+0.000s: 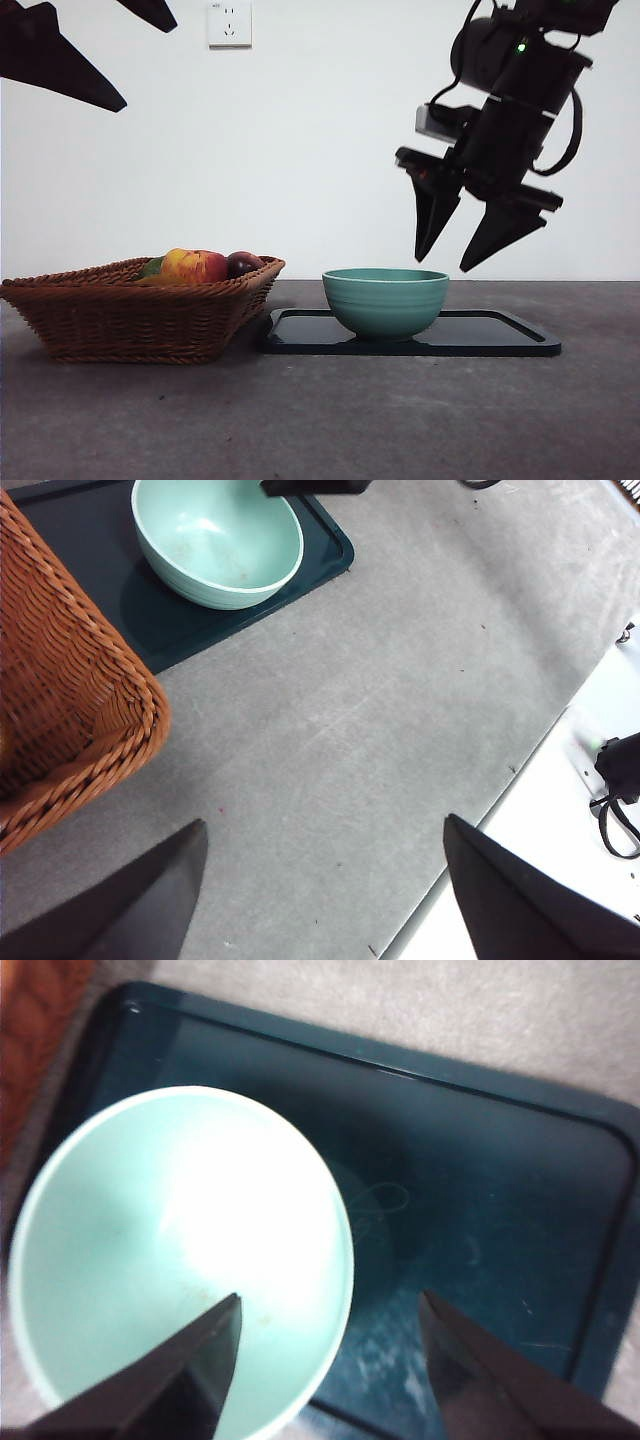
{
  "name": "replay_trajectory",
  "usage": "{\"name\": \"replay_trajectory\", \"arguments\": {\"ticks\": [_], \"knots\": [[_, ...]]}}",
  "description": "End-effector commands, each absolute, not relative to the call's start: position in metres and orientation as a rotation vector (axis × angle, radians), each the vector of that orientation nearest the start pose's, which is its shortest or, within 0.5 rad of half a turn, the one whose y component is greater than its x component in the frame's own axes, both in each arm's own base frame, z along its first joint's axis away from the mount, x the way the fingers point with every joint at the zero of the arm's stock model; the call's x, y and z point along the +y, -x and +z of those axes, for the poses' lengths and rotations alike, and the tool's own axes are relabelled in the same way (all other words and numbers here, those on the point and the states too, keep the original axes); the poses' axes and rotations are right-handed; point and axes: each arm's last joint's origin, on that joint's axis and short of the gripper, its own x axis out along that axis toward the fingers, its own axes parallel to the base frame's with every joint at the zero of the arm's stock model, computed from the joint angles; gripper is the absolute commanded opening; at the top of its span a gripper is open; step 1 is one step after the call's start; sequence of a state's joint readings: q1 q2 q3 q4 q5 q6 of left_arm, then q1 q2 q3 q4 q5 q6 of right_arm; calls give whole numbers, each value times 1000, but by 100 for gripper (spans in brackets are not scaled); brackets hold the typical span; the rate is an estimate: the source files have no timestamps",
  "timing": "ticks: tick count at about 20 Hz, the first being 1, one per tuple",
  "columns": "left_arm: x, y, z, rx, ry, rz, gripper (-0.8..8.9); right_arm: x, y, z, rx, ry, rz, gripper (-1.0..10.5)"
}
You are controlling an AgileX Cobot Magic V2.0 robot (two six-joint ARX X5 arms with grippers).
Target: Pick up the wifruite, put it on the bowl, pick up the plate, put it on desk
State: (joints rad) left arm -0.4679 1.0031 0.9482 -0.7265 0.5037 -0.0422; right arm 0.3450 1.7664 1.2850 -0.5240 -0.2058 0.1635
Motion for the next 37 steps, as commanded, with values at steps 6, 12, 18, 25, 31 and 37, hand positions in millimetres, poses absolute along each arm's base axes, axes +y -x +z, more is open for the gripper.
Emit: {"name": "replay_trajectory", "arguments": {"ticks": [6, 12, 18, 25, 31, 37], "knots": [[-101, -166, 309, 815, 41, -921, 375, 138, -361, 199, 1047, -66, 428, 146], [-101, -166, 309, 814, 41, -921, 375, 140, -365, 196, 1022, -69, 433, 9], [-101, -166, 309, 814, 41, -921, 375, 138, -360, 212, 982, -72, 438, 8], [-101, -166, 309, 814, 40, -921, 375, 126, -327, 281, 845, -87, 465, 9], [-101, -166, 309, 814, 40, -921, 375, 108, -270, 334, 824, -70, 481, 8], [-101, -166, 309, 812, 36, -923, 375, 101, -207, 352, 803, -41, 544, 8]]}}
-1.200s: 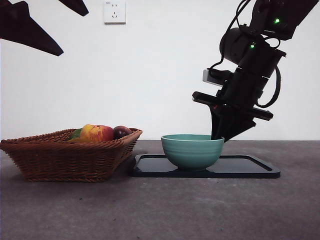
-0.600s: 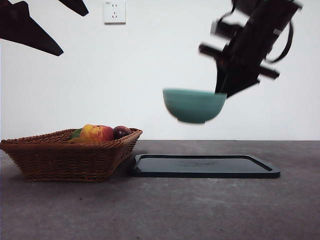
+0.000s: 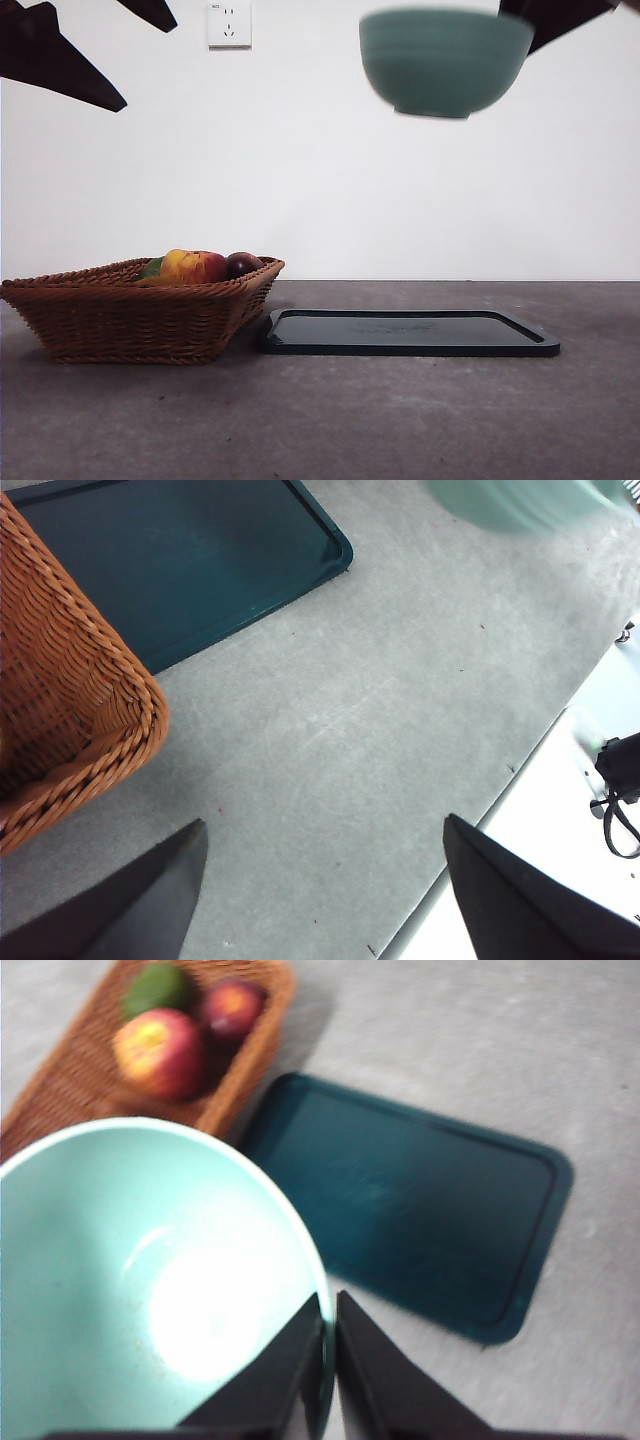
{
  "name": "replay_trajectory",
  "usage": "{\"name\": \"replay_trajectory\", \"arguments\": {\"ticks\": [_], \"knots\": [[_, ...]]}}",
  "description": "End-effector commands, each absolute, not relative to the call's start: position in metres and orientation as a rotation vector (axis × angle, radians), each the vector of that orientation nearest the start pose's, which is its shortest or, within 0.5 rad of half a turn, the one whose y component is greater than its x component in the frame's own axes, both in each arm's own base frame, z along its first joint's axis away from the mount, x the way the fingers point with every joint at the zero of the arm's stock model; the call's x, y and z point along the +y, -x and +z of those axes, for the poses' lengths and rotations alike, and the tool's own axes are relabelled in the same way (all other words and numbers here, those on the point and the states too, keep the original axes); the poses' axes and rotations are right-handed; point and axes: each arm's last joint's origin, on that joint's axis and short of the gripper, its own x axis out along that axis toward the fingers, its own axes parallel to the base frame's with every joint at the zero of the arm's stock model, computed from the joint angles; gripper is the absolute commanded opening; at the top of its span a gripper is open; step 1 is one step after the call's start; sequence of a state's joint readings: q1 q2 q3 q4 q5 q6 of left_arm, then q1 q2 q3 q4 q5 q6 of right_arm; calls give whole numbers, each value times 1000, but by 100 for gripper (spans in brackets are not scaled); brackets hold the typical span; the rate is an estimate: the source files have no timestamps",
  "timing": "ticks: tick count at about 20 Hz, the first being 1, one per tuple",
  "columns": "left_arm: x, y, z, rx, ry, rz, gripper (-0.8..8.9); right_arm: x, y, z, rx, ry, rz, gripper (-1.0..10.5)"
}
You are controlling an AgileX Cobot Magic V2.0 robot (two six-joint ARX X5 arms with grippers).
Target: Pick up the wifruite, put it on the bowl, pick up the plate, put it on desk
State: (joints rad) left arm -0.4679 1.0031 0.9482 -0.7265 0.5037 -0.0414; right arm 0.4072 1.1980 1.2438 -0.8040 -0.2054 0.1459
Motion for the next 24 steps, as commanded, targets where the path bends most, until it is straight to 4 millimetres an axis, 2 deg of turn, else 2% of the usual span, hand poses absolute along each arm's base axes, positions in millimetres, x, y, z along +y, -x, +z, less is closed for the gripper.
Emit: {"name": "replay_trajectory", "arguments": {"ticks": [1, 5, 9, 13, 19, 24], "knots": [[-101, -166, 309, 810, 31, -925, 375, 101, -199, 347, 805, -38, 544, 9], [-101, -166, 309, 811, 31, -925, 375, 107, -183, 311, 846, -49, 563, 9], [-101, -165, 309, 817, 30, -924, 375, 119, -180, 267, 890, -69, 584, 8], [-100, -165, 308, 825, 27, -924, 375, 129, -183, 232, 932, -89, 564, 8], [-100, -165, 308, 826, 25, -925, 375, 149, -194, 199, 1016, -27, 554, 8], [-100, -165, 308, 831, 25, -924, 375, 158, -199, 182, 1047, 21, 519, 8]]}}
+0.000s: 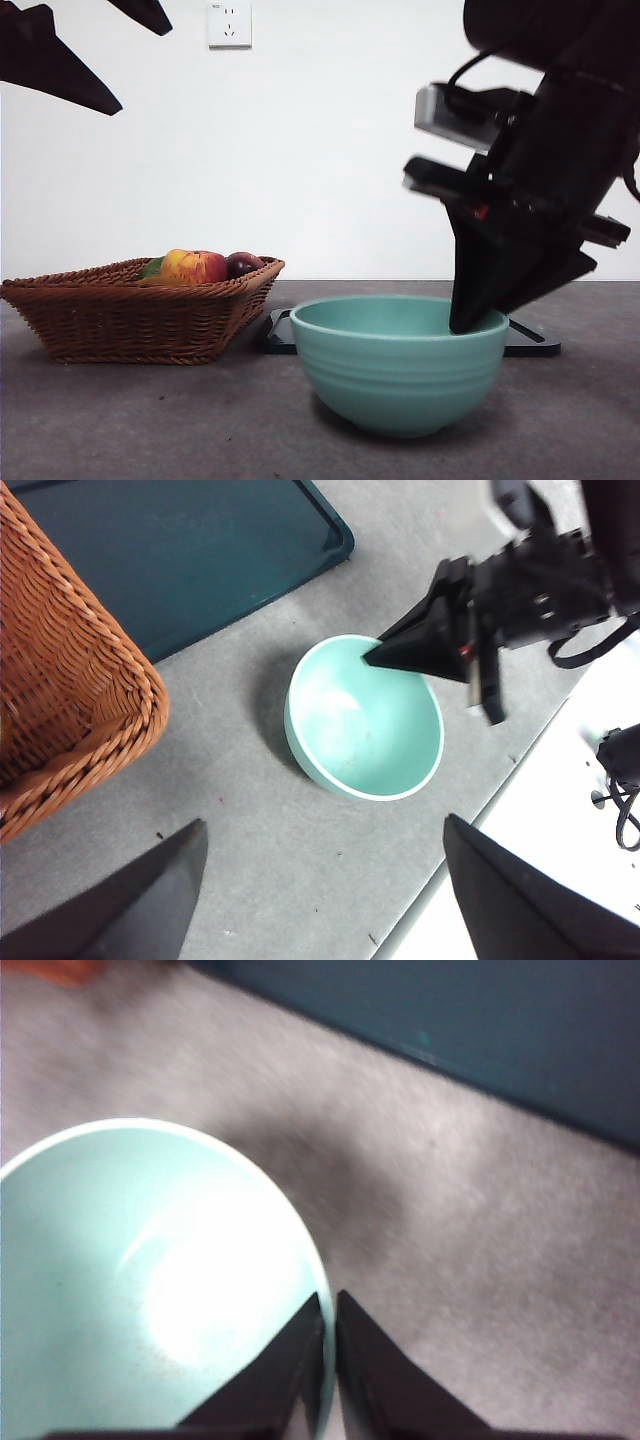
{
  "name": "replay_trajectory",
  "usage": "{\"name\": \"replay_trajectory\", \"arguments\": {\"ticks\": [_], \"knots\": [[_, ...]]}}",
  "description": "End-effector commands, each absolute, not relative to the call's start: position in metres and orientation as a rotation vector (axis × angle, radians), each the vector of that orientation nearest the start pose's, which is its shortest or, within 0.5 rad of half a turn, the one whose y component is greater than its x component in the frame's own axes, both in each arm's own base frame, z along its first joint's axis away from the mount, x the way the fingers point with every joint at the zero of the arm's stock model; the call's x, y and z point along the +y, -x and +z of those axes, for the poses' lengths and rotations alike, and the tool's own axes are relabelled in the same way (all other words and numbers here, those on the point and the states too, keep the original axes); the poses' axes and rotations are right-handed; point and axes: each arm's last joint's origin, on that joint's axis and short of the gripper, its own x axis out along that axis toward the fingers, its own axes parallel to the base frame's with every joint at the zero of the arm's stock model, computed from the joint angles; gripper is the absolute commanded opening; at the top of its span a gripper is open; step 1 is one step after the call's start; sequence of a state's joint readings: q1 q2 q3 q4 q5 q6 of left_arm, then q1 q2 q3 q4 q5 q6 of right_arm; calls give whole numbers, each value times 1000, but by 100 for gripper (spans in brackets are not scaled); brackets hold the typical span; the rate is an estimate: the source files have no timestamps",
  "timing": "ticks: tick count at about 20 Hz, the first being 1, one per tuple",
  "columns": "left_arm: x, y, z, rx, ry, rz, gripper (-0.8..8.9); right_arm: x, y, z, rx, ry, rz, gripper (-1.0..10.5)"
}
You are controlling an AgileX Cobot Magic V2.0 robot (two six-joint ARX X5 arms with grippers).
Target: Pick up the wifruite, put it on the bowl, pick up the plate, put it on desk
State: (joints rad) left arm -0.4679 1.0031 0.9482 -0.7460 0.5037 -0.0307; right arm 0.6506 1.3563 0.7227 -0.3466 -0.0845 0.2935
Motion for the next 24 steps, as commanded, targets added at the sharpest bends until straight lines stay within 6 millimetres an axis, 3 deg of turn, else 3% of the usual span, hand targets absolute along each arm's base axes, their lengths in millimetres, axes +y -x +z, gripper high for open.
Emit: {"name": "replay_trajectory", "arguments": {"ticks": [1, 5, 8, 12, 17, 24], "knots": [[-100, -165, 308, 831, 25, -924, 375, 158, -199, 181, 1049, 22, 520, 8], [-100, -165, 308, 829, 25, -925, 375, 161, -196, 181, 1050, 30, 532, 30], [-100, -165, 308, 829, 25, -925, 375, 162, -195, 182, 1046, 33, 536, 220], [-100, -165, 308, 829, 25, -925, 375, 160, -194, 193, 1001, 31, 521, 244], [-100, -165, 308, 829, 25, -925, 375, 151, -184, 238, 864, 1, 548, 244], [-100, -165, 308, 829, 25, -925, 375, 126, -151, 312, 757, 18, 638, 244]]}}
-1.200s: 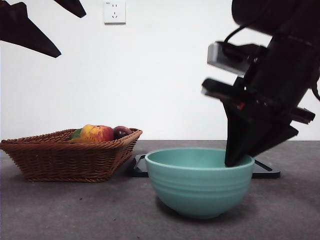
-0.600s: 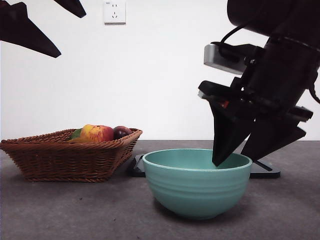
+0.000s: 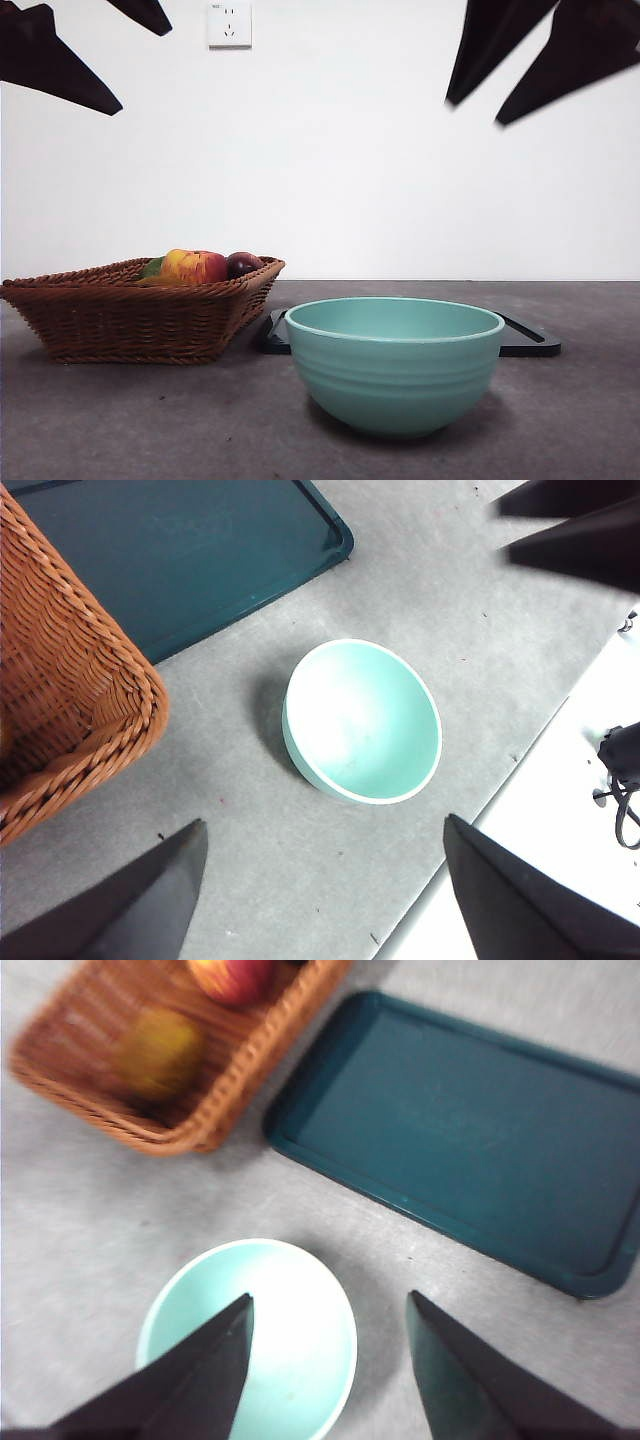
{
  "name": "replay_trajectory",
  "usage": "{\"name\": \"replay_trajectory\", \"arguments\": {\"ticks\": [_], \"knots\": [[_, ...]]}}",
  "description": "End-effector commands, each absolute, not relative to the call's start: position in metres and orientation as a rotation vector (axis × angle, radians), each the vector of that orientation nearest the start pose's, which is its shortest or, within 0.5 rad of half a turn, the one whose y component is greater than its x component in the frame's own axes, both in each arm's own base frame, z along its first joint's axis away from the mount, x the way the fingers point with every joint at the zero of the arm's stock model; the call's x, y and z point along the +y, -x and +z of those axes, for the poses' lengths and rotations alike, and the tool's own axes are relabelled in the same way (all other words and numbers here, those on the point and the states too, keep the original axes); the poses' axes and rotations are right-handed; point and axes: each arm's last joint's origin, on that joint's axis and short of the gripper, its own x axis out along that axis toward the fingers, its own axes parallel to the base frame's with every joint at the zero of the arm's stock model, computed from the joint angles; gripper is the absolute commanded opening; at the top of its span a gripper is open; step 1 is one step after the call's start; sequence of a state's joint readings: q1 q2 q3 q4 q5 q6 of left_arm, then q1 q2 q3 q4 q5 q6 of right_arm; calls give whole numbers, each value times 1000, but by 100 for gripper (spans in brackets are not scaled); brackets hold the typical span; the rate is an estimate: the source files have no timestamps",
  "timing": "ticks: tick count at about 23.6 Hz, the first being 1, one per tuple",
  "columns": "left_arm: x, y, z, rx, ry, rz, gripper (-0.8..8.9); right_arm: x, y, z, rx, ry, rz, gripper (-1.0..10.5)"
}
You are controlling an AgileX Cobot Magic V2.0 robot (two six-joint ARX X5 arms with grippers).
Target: Pick up the wifruite, put it on the bowl, pick up the plate, put it on desk
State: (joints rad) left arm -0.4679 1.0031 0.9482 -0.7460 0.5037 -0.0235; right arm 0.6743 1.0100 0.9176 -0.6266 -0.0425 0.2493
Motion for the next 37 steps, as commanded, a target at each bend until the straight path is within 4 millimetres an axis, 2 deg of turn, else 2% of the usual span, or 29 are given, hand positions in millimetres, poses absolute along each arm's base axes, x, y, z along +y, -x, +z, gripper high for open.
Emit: {"name": "replay_trajectory", "arguments": {"ticks": [1, 4, 8, 29, 30, 32, 36, 37], "knots": [[-100, -165, 308, 830, 25, -925, 375, 123, -146, 318, 756, 10, 667, 244], [-100, -165, 308, 830, 25, -925, 375, 115, -131, 327, 768, -15, 791, 244], [-100, -165, 308, 830, 25, -924, 375, 108, -118, 324, 840, 4, 889, 244], [-100, -165, 308, 830, 25, -925, 368, 107, -117, 321, 860, 30, 889, 244], [-100, -165, 308, 830, 25, -925, 357, 107, -117, 321, 861, 30, 889, 243], [-100, -165, 308, 830, 25, -925, 258, 107, -117, 321, 862, 30, 889, 230], [-100, -165, 308, 830, 25, -925, 44, 107, -117, 321, 861, 30, 889, 21], [-100, -165, 308, 830, 25, -925, 3, 107, -117, 321, 861, 31, 889, 8]]}}
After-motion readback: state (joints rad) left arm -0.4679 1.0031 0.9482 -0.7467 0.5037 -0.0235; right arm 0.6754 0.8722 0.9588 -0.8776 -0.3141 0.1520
